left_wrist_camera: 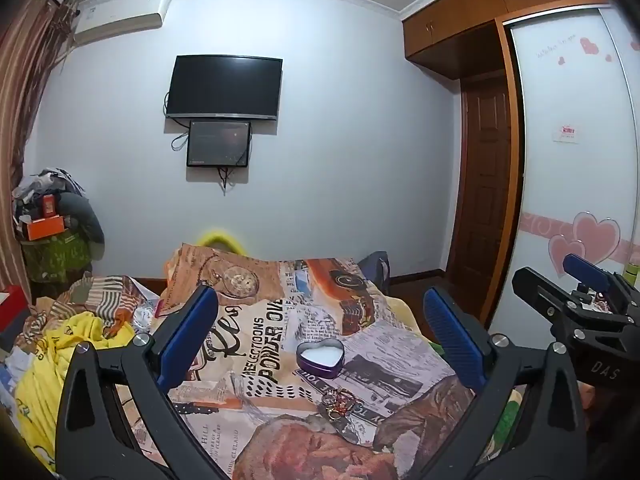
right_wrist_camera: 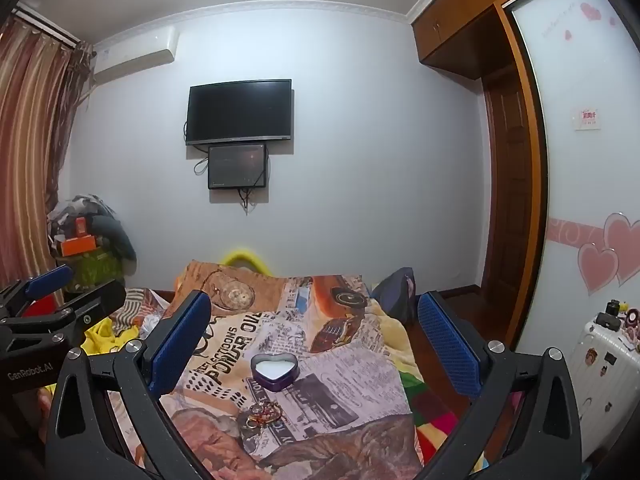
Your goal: Organize jewelry
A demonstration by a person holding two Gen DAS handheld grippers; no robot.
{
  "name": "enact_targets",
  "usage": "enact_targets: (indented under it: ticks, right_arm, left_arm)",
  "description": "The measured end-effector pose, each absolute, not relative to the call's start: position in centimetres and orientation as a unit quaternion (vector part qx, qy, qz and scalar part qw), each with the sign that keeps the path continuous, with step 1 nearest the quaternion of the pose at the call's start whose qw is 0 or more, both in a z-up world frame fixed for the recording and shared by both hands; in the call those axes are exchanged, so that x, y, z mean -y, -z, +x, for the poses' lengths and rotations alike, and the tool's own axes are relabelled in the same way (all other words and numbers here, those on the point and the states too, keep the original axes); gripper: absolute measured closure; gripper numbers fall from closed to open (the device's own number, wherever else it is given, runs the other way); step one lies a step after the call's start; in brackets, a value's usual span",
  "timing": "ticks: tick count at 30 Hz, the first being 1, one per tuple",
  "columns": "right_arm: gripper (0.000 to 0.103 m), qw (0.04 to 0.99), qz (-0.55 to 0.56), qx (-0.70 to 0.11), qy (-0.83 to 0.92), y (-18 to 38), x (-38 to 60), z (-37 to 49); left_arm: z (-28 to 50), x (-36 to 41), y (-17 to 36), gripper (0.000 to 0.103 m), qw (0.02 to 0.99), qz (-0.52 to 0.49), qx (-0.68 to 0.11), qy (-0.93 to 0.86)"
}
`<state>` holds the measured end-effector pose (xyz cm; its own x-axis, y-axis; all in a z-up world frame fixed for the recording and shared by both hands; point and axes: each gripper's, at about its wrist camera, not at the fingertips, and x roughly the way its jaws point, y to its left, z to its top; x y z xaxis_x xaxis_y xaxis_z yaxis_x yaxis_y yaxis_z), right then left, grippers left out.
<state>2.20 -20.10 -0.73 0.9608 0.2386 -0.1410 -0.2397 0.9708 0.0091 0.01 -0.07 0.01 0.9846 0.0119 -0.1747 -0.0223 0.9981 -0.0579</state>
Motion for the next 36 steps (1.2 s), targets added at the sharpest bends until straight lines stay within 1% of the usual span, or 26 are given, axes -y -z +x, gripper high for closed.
enact_targets:
  ticks: [6,7,11,13,17,31,36]
  right_arm:
    - [0.0,0.99,-0.003,-0.072,-0.121,0.8,20.1,2.3]
    - [0.0,0.99,-0.002,-0.073,-0.121,0.8,20.1,2.3]
    - [0.0,0.99,0.0,-0.074,-0.122,1.3,20.6,2.3]
    - [0.0,0.99,-0.001,-0.076,-0.123,1.6,20.4,2.4]
    - [0.0,0.989,-0.004,-0.078,-0.122,1.1,20.1,2.4]
    - [0.0,0.989,-0.006,-0.082,-0.124,1.1,19.8,2.3]
    - [0.0,0.989,-0.008,-0.084,-0.125,1.1,19.6,2.3]
  left_arm:
    - [-0.7,1.2,0.4,0.0,0.996,-0.026,-0.077,-0.029]
    - [0.1,0.7,0.3,0.0,0.995,-0.031,-0.095,-0.008]
    - [0.2,1.4,0.4,0.0,0.995,-0.029,-0.091,-0.012]
    - [0.4,0.5,1.2,0.0,0.995,-0.036,-0.096,-0.005]
    - [0.5,0.7,1.5,0.0,0.995,-0.035,-0.098,-0.007]
    - [-0.2,1.2,1.4,0.0,0.994,-0.036,-0.103,-0.008]
    - [0.9,0.9,1.7,0.0,0.994,-0.038,-0.107,-0.004]
